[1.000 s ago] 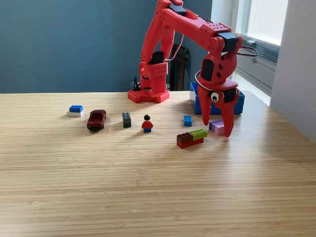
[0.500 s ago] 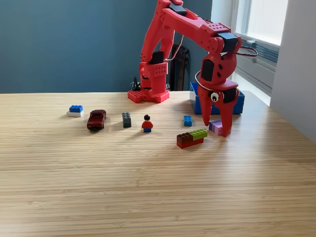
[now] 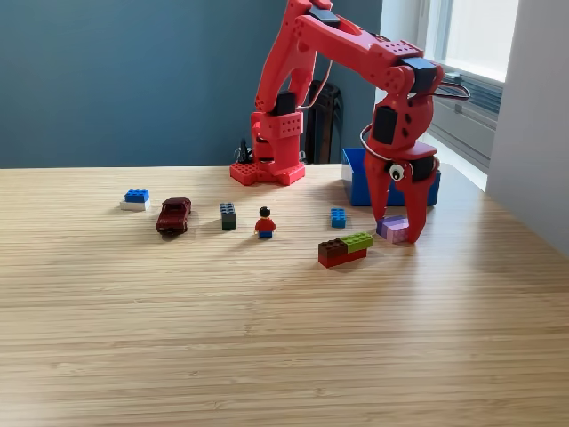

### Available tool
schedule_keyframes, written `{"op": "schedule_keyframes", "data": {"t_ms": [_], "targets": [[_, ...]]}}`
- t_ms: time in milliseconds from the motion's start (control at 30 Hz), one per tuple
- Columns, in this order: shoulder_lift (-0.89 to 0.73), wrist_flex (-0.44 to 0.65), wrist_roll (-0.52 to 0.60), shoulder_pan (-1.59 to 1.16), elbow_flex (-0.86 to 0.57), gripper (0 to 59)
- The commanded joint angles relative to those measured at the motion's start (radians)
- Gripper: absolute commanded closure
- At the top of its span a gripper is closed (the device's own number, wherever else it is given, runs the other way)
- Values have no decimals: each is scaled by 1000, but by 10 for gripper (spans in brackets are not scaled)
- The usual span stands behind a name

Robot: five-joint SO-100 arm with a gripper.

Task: Grasp a lego block and put it in the bin.

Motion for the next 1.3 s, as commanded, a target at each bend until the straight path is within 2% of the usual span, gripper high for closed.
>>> {"op": "schedule_keyframes", "data": {"t_ms": [33,167,333,500,700,767,867,1167,1300], "targets": [[20,6,11,-9,-8,483],[20,3,29,-6,-9,581],[20,5,57,-3,-35,585],[32,71,63,-9,-121,585],[40,84,58,-28,-104,586],[58,173,61,-37,-195,586],[143,221,58,-64,-221,586],[482,247,31,-227,-41,586],[578,253,29,-327,29,586]]}}
